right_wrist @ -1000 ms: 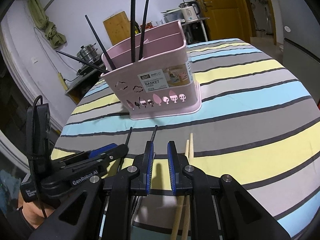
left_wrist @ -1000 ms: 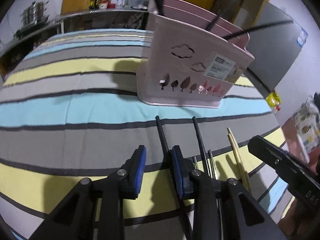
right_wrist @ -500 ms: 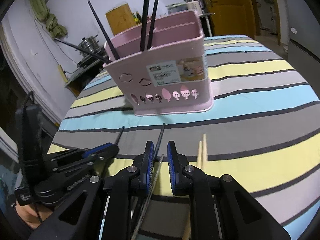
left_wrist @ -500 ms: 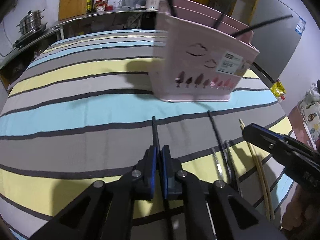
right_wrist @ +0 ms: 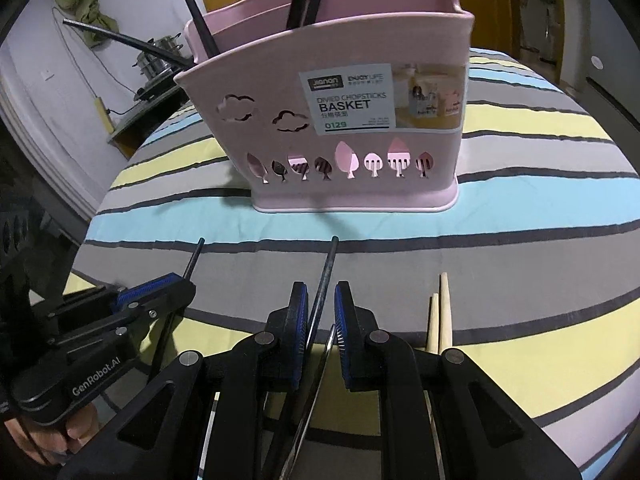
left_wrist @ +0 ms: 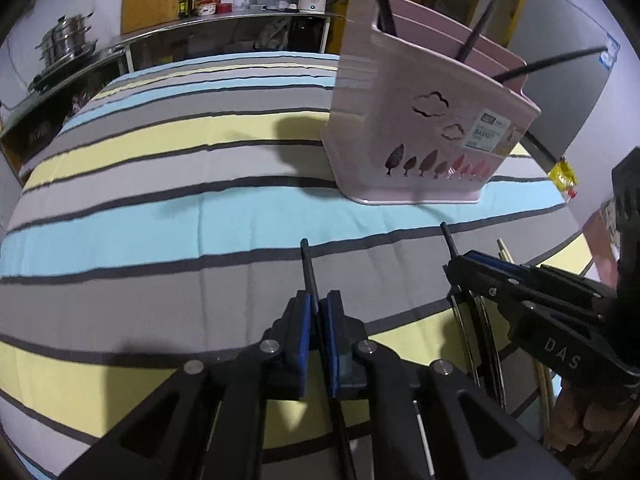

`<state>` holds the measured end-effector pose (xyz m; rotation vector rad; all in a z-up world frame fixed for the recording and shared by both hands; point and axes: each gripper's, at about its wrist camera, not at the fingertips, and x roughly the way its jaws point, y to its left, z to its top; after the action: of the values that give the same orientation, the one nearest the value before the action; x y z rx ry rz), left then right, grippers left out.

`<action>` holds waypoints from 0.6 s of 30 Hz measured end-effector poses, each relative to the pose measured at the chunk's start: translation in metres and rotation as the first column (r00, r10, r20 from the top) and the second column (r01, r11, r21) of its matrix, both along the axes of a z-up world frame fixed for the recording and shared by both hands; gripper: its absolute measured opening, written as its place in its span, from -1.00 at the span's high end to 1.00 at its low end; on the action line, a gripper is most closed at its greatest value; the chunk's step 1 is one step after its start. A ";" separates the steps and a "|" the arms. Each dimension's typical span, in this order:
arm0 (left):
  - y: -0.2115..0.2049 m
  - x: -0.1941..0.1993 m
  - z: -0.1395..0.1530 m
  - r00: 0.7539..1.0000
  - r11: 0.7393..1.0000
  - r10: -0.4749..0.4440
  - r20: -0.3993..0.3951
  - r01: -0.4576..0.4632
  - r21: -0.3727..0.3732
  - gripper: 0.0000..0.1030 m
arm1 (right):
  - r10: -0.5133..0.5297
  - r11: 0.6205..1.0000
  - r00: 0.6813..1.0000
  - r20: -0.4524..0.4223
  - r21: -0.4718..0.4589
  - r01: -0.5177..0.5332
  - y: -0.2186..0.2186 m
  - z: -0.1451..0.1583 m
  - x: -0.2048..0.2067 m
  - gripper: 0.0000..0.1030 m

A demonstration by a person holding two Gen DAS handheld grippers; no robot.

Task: Organize utensils
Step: 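Close the right tool on a black chopstick while the left tool grasps another black chopstick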

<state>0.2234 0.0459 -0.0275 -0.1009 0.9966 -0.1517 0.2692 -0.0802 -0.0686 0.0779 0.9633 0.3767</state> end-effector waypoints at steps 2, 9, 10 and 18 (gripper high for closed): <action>-0.002 0.002 0.000 1.000 1.000 -0.003 -0.002 0.003 0.012 0.81 | 0.003 1.000 1.000 0.001 -0.026 -0.003 0.004 0.000 0.002 0.75; -0.011 0.002 0.000 1.000 0.998 -0.014 0.015 0.013 0.068 0.86 | 0.011 1.000 1.000 -0.013 -0.013 -0.011 0.001 0.002 0.004 0.85; -0.010 0.001 0.001 1.000 0.998 -0.011 0.013 0.010 0.058 0.86 | 0.011 1.000 1.000 -0.015 0.008 -0.011 -0.002 0.004 0.003 0.86; -0.005 -0.005 0.020 0.999 1.000 -0.007 0.035 0.007 -0.010 0.89 | 0.016 0.997 0.999 0.035 0.074 -0.019 -0.015 0.029 -0.010 0.88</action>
<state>0.2186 0.0408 -0.0077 -0.1037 0.9613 -0.1641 0.2589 -0.0951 -0.0393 0.1306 0.9162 0.4289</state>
